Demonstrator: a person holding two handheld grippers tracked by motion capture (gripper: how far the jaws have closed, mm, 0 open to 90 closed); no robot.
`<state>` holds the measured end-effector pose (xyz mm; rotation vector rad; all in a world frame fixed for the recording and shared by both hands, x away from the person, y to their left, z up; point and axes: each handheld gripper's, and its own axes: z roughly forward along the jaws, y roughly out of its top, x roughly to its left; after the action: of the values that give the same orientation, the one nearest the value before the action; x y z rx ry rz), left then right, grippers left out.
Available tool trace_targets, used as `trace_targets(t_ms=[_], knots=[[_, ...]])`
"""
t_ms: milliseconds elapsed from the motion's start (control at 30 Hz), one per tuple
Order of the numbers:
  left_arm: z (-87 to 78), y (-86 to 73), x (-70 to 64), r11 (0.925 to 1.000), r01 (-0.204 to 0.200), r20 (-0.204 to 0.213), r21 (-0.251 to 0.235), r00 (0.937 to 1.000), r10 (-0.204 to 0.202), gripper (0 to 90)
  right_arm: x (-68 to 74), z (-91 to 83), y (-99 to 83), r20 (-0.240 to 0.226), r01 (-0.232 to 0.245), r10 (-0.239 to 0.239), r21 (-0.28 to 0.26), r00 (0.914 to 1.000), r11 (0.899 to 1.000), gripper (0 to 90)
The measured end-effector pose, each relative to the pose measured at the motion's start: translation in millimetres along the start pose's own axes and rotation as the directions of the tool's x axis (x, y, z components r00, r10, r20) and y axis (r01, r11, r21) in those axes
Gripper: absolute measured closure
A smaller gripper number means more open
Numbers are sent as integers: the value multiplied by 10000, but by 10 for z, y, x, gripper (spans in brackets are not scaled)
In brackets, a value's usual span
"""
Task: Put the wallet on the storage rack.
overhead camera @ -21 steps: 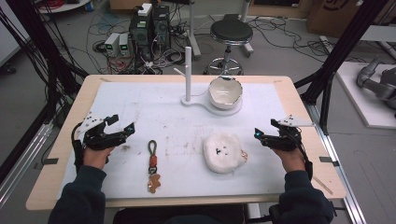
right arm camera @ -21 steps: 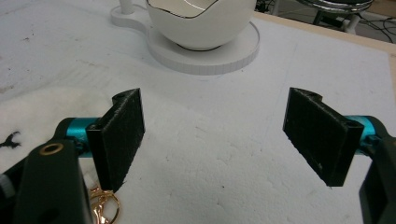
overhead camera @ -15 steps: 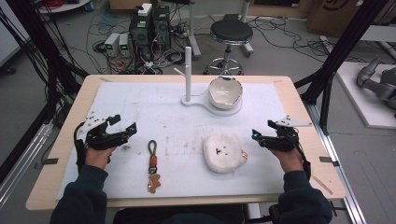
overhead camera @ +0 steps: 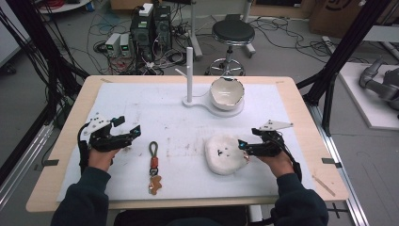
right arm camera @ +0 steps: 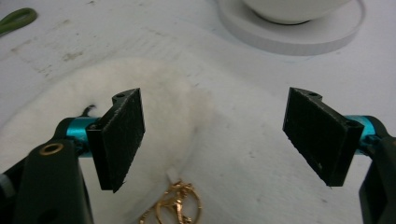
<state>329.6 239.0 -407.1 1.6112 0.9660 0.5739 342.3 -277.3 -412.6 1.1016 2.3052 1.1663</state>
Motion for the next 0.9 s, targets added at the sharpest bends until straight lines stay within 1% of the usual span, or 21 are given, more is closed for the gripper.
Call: trace_targets(t_ms=[100,167,233,267,333,367,400,433,467,500,533,567,600,633,667,700,767,867,900], knots=[[16,5,-30,10000,-74,59,39,10000,74,204,63,119,-6,-441,53,-33,465,9990,9989,212],[28,3,-42,9999,-103,95,118,9999,102,204,97,189,-8,-520,88,-42,884,9986,9960,214],[38,1,-49,9997,-128,116,184,9999,125,206,109,250,-20,-466,307,-248,1320,9986,9908,216],[42,-1,-52,9998,-96,118,202,9999,93,206,107,282,-29,-517,339,-263,1529,9983,9877,221],[48,-4,-55,9997,-98,146,245,9998,94,209,100,335,-45,-908,174,6,1980,9959,9800,316],[54,-5,-59,9996,-57,171,261,9998,52,211,95,353,-52,-1085,154,75,2089,9941,9778,378],[57,-5,-63,9995,-56,184,317,9998,50,223,94,348,-49,-1537,122,215,2151,9879,9765,507],[63,-7,-68,9995,-42,216,317,9998,35,230,92,343,-46,-1572,193,154,2167,9874,9760,613],[69,-6,-76,9993,-50,276,377,9996,40,230,92,343,-46,-1572,193,154,2167,9874,9760,613],[78,-5,-87,9992,-31,356,404,9994,17,239,105,326,-34,-1751,355,15,2083,9845,9774,711],[93,-2,-103,9989,2,489,471,9988,-25,250,122,302,-20,-1648,786,-477,1865,9852,9793,774],[104,2,-115,9986,-13,567,537,9984,-18,270,152,270,4,-1702,1303,-1047,1472,9798,9805,808],[117,5,-126,9981,-35,681,608,9977,-7,270,152,270,4,-1702,1303,-1047,1472,9798,9805,808],[139,8,-144,9976,11,883,689,9961,-72,279,164,257,10,-1736,1493,-1257,1301,9768,9802,811],[174,14,-168,9966,106,1178,820,9928,-202,284,177,240,21,-1760,1685,-1481,1071,9732,9799,814],[207,25,-191,9957,98,1392,922,9900,-226,285,193,215,36,-1809,1834,-1673,764,9692,9801,816],[271,55,-241,9946,73,1652,1037,9860,-245,285,209,176,62,-1918,2050,-1970,228,9615,9785,818],[417,127,-349,9926,-31,2183,1213,9756,-236,285,236,137,98,-2042,2205,-2213,-273,9536,9750,819],[475,143,-388,9912,-26,2397,1320,9704,-294,285,248,128,109,-2068,2271,-2306,-412,9508,9730,819]])
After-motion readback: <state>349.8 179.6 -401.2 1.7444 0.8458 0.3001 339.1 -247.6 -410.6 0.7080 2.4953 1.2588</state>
